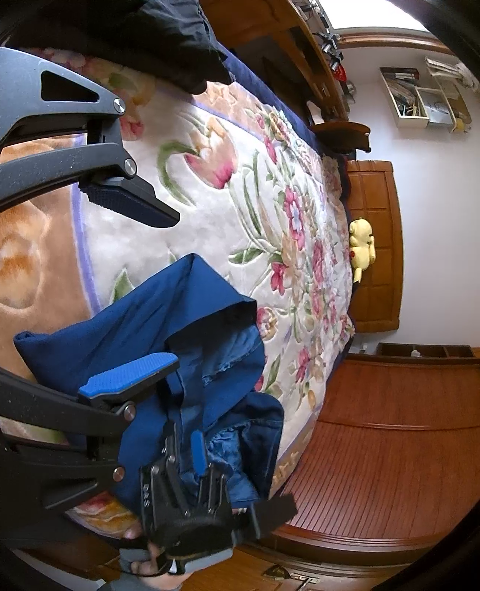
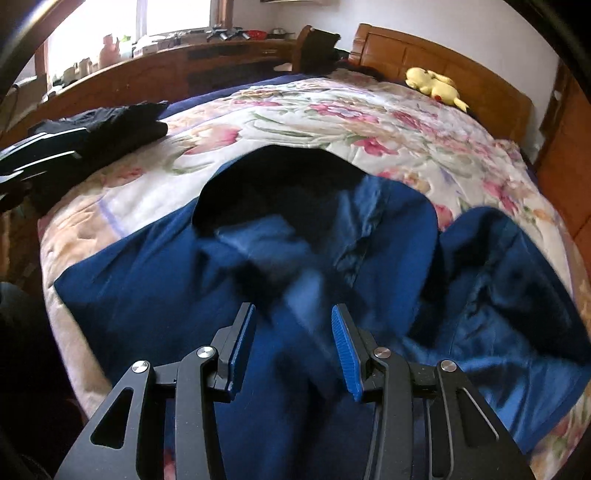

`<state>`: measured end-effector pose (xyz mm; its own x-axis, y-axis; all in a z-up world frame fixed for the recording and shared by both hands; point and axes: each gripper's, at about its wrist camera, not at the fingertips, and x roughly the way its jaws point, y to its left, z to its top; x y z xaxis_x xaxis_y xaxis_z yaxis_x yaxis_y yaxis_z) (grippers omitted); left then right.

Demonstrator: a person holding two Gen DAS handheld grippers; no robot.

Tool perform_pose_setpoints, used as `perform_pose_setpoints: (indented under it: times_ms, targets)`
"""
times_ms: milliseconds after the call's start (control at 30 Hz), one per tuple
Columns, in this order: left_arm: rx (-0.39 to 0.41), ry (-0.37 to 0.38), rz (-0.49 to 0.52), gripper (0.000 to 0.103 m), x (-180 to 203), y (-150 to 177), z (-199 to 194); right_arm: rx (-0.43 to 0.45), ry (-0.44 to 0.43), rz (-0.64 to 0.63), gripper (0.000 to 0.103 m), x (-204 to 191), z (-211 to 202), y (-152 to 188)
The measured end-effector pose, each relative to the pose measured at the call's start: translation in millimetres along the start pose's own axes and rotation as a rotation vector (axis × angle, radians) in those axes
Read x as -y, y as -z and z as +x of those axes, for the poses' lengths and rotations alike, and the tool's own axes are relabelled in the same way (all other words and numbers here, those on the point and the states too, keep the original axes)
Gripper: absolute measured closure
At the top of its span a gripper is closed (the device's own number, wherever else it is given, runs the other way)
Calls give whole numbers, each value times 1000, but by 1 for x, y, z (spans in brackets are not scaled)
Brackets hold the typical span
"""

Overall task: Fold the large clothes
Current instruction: 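Grasp the folded jacket bundle with the right tool while the left tool grasps it too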

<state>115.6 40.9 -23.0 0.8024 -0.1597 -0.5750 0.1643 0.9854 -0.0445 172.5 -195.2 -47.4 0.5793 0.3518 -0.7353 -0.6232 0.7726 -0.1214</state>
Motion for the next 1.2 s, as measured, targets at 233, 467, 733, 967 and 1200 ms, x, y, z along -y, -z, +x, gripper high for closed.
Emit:
perform_pose_setpoints:
  times_ms: [233, 467, 733, 967, 1200]
  targets:
    - [-18, 12, 18, 32, 15, -3, 12, -46, 47, 15, 59, 24, -19, 39]
    - [-49, 24, 17, 32, 32, -7, 33, -14, 161, 108, 59, 66, -63, 68]
    - [-88, 5, 27, 32, 40, -16, 61, 11, 291, 264, 59, 130, -98, 94]
    - [-108, -12, 4, 32, 31, -26, 79, 10, 310, 340, 59, 171, -86, 86]
    - [-154, -36, -36, 56, 20, -26, 101, 6, 253, 359, 59, 184, -57, 71]
